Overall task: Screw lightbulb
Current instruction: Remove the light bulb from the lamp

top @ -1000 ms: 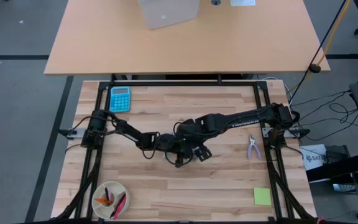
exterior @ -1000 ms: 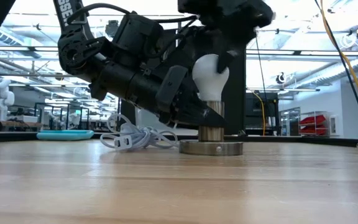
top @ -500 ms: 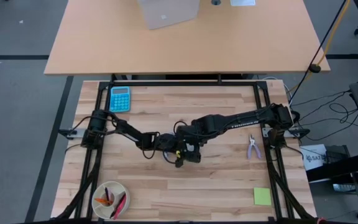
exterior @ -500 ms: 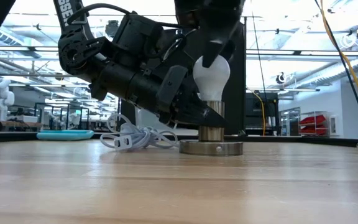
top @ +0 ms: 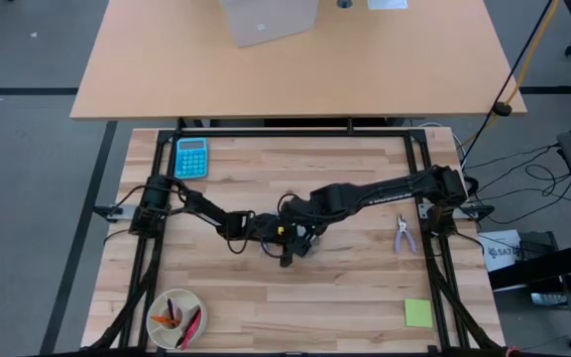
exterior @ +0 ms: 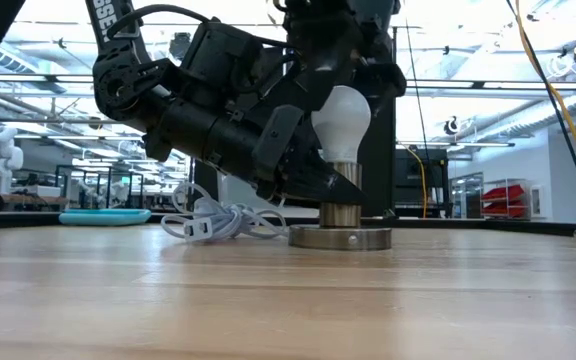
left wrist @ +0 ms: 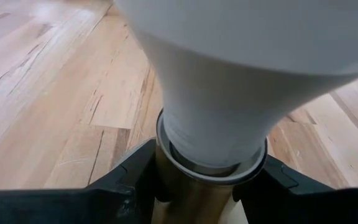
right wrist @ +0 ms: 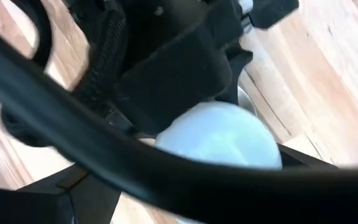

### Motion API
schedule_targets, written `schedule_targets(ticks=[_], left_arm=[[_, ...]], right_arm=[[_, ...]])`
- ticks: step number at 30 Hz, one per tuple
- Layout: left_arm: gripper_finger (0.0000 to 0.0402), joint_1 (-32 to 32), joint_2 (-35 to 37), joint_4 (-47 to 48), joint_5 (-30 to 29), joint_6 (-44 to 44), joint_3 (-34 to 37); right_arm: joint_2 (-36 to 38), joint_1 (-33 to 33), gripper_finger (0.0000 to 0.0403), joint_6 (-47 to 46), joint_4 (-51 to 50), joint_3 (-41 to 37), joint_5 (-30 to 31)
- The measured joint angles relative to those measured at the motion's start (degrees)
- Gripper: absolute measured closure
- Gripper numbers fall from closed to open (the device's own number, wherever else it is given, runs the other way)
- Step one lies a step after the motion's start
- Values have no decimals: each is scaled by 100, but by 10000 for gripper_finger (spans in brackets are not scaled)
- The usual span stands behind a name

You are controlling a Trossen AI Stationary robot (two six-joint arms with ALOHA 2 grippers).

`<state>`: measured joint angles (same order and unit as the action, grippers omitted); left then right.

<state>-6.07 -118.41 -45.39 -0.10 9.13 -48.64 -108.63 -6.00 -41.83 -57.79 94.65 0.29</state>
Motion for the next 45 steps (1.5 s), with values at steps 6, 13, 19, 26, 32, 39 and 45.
schedule_targets(ticks=[6, 13, 19, 26, 32, 39, 45], left_arm=[[227, -1, 0, -4, -19, 0, 0], [227, -2, 0, -17, -42, -13, 0], [227, 0, 0, -17, 11, -42, 0], [227, 4, 0, -17, 55, -101, 0], [227, 4, 0, -20, 73, -97, 0], [227, 11, 0, -26, 120, 24, 4], [227, 11, 0, -26, 133, -4, 4]], right_arm=[[-66, 2, 84, 18, 1, 0, 127], [-66, 4, 141, 606, -13, 0, 133], [-64, 102, 139, 2072, -121, 2, -141], [-64, 191, 123, 4156, -188, 2, -312], [-64, 223, 120, 5948, -236, 2, -322], [-55, 223, 87, 6204, -36, -4, -60], [-55, 229, 46, 4763, -63, -4, -113]])
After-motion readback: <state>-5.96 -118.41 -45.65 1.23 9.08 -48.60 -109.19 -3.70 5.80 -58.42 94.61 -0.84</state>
